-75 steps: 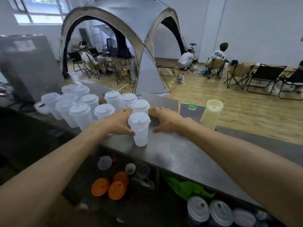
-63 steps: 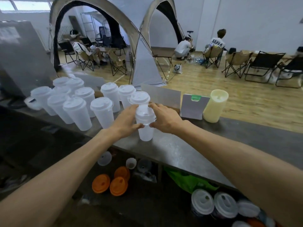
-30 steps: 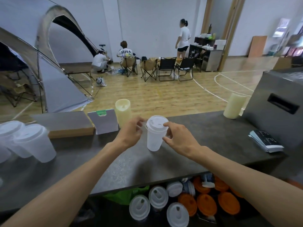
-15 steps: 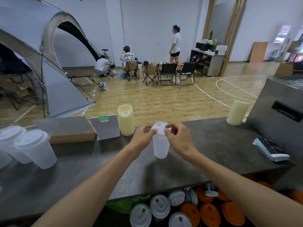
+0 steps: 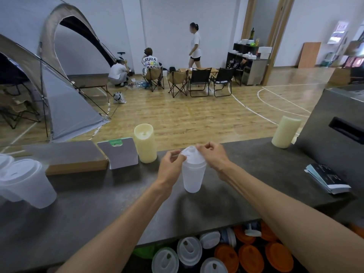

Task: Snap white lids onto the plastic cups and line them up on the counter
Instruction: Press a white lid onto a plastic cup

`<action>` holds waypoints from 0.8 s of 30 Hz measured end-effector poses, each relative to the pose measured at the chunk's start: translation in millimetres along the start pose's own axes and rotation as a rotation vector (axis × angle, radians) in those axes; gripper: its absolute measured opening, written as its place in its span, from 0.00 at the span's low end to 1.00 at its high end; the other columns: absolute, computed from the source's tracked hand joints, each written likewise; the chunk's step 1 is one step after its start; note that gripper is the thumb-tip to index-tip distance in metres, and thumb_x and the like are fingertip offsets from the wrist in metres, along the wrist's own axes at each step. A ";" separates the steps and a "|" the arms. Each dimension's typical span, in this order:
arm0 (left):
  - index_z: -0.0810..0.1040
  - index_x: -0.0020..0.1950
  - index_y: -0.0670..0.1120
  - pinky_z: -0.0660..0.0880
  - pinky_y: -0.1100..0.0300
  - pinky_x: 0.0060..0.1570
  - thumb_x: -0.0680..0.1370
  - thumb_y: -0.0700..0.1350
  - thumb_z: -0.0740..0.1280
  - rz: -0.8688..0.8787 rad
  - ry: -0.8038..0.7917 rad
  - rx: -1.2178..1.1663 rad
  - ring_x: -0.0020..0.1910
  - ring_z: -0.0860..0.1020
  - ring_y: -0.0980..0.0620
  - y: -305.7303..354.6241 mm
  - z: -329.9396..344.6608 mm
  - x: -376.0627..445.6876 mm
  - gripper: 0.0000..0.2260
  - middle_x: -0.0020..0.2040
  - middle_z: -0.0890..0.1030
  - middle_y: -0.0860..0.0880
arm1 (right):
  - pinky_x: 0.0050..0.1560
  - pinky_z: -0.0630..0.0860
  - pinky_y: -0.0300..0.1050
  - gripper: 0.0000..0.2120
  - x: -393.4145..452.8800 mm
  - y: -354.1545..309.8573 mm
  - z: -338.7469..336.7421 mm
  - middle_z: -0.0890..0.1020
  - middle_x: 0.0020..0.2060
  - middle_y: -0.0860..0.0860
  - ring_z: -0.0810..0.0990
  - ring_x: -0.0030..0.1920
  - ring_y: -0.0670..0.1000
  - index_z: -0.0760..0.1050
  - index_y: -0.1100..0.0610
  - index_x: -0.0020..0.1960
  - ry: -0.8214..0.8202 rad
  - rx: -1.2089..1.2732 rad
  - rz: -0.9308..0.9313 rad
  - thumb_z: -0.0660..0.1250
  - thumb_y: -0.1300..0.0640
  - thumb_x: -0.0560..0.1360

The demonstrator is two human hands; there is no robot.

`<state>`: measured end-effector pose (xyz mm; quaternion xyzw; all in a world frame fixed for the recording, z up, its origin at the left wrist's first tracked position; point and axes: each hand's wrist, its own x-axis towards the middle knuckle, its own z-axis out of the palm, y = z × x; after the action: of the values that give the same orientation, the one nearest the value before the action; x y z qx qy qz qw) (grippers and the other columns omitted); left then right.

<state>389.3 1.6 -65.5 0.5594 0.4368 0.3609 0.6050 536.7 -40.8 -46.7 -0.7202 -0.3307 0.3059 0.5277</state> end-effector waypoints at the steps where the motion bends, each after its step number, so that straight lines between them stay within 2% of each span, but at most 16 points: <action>1: 0.74 0.67 0.45 0.76 0.49 0.63 0.80 0.45 0.67 0.002 0.003 -0.015 0.56 0.79 0.53 -0.8 -0.2 -1.0 0.15 0.55 0.80 0.52 | 0.36 0.69 0.40 0.12 -2.1 -0.2 -2.8 0.82 0.42 0.50 0.77 0.39 0.47 0.76 0.55 0.44 -0.017 0.001 0.010 0.69 0.47 0.79; 5: 0.75 0.67 0.43 0.78 0.48 0.61 0.79 0.47 0.69 -0.008 0.002 -0.082 0.57 0.80 0.50 -6.0 0.6 -2.5 0.17 0.57 0.81 0.48 | 0.39 0.71 0.41 0.10 -13.3 12.8 -20.3 0.84 0.48 0.48 0.79 0.42 0.45 0.80 0.52 0.54 -0.134 0.024 -0.003 0.66 0.47 0.81; 8: 0.76 0.65 0.43 0.80 0.52 0.56 0.79 0.50 0.71 -0.029 -0.010 -0.134 0.57 0.81 0.49 -12.0 0.0 -1.8 0.18 0.59 0.82 0.47 | 0.35 0.74 0.30 0.11 -18.7 24.2 -20.6 0.85 0.47 0.47 0.82 0.39 0.37 0.81 0.54 0.59 -0.102 0.117 -0.126 0.66 0.50 0.81; 10: 0.76 0.64 0.43 0.81 0.53 0.55 0.79 0.50 0.71 -0.036 -0.014 -0.144 0.56 0.82 0.50 -12.6 -0.9 -2.7 0.18 0.58 0.83 0.47 | 0.41 0.76 0.31 0.13 -21.3 23.8 -18.6 0.85 0.52 0.50 0.83 0.48 0.41 0.80 0.55 0.62 -0.086 0.143 -0.144 0.67 0.51 0.81; 13: 0.78 0.62 0.42 0.81 0.50 0.57 0.79 0.50 0.70 -0.041 -0.027 -0.169 0.55 0.83 0.48 -11.2 0.5 -5.9 0.16 0.56 0.84 0.46 | 0.44 0.77 0.31 0.15 -29.4 28.6 -16.9 0.83 0.57 0.47 0.82 0.56 0.46 0.76 0.49 0.65 -0.163 0.128 -0.170 0.70 0.51 0.79; 16: 0.81 0.61 0.40 0.81 0.50 0.57 0.80 0.49 0.69 -0.044 -0.033 -0.183 0.55 0.83 0.47 -10.0 1.7 -7.6 0.15 0.55 0.85 0.44 | 0.46 0.77 0.30 0.19 -33.3 32.7 -14.4 0.81 0.58 0.43 0.80 0.58 0.42 0.72 0.45 0.67 -0.195 0.134 -0.195 0.72 0.51 0.77; 19: 0.82 0.60 0.40 0.80 0.51 0.58 0.82 0.46 0.67 -0.073 -0.069 -0.172 0.55 0.83 0.46 -4.9 1.1 -5.8 0.12 0.55 0.85 0.43 | 0.47 0.77 0.31 0.19 -32.4 32.1 -12.1 0.80 0.60 0.45 0.79 0.59 0.43 0.72 0.46 0.67 -0.185 0.129 -0.211 0.71 0.52 0.78; 24: 0.82 0.59 0.37 0.79 0.60 0.49 0.79 0.36 0.64 -0.091 -0.155 -0.184 0.50 0.82 0.50 10.9 -2.9 5.0 0.11 0.54 0.86 0.42 | 0.51 0.74 0.34 0.21 -29.4 29.5 -11.1 0.80 0.63 0.47 0.79 0.62 0.47 0.71 0.48 0.72 -0.193 0.049 -0.200 0.68 0.52 0.80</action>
<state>388.9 8.5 -55.3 0.5073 0.3786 0.3273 0.7016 532.5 -77.1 -69.6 -0.6379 -0.4423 0.3275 0.5386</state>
